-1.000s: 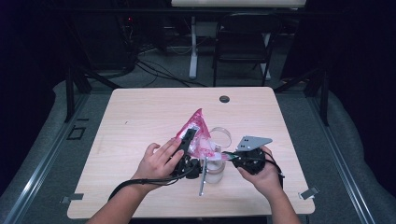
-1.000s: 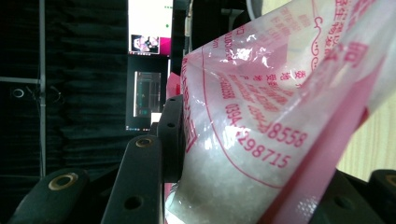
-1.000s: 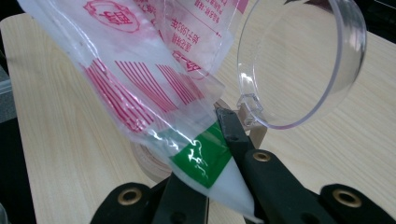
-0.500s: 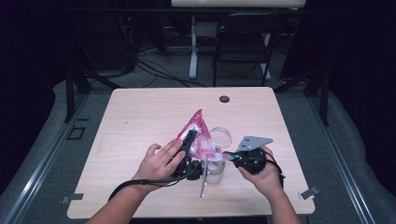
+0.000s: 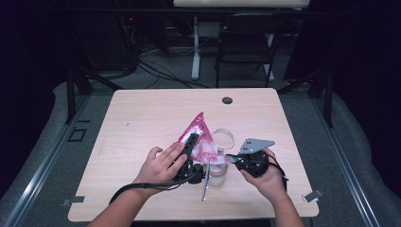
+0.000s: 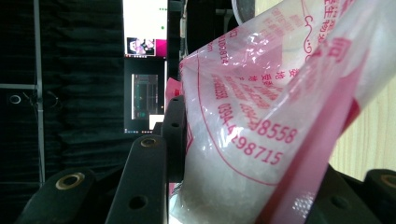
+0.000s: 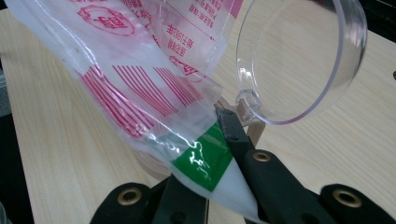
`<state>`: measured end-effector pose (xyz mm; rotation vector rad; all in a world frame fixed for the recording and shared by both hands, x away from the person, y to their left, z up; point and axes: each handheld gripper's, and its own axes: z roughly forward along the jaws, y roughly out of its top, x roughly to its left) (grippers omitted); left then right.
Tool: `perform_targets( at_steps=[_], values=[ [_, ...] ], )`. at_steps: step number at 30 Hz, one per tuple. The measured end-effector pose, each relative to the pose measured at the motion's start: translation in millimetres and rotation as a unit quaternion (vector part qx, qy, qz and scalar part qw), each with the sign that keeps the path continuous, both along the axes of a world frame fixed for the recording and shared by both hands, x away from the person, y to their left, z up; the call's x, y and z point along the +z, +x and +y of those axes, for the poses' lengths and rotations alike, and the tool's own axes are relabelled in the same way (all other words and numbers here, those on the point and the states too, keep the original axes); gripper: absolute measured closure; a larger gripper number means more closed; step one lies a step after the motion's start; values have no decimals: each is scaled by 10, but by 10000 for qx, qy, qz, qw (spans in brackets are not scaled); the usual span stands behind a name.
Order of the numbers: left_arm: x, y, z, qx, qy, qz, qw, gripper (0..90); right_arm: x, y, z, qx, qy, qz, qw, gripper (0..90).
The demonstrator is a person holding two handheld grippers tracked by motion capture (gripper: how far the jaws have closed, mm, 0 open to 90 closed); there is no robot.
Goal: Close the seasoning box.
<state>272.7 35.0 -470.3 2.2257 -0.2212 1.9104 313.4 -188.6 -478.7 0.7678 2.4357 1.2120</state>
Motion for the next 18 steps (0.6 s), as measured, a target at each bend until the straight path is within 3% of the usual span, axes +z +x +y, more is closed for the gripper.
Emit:
perform_targets(
  at_steps=[18],
  values=[
    [-25,22,-16,1,62,-3,10000,720,22,-25,27,14,-10,-70,10000,900]
  ],
)
